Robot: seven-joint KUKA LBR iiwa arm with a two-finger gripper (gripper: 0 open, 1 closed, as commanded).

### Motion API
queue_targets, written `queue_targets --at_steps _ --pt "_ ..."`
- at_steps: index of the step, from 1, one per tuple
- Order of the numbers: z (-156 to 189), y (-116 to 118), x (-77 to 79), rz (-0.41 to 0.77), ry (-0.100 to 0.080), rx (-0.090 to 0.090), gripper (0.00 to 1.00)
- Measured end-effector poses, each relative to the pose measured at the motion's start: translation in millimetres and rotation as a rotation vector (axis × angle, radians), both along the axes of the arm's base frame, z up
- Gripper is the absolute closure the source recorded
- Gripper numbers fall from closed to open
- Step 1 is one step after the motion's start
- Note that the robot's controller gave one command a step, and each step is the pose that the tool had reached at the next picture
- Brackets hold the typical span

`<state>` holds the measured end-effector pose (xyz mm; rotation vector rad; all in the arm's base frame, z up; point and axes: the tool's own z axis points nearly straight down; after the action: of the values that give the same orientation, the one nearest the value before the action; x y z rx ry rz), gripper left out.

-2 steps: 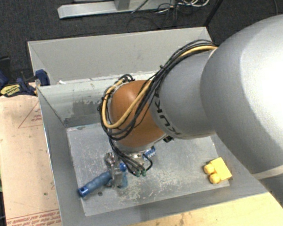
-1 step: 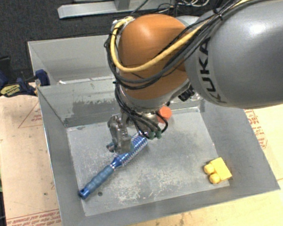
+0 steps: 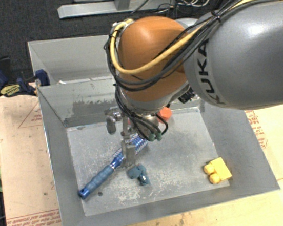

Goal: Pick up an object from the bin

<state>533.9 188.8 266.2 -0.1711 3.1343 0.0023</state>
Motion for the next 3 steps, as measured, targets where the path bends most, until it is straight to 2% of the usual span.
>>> queue_targets --at_steps 1,2,3 --pt "-129.5 -7.6 -4.4 -0.078 0.010 -0.003 0.00" --pt "-200.8 -15.4 17.6 -0.002 0.007 -0.003 0.00" --pt "-196.2 -14.3 18.7 -0.002 0.002 0.000 1.00"
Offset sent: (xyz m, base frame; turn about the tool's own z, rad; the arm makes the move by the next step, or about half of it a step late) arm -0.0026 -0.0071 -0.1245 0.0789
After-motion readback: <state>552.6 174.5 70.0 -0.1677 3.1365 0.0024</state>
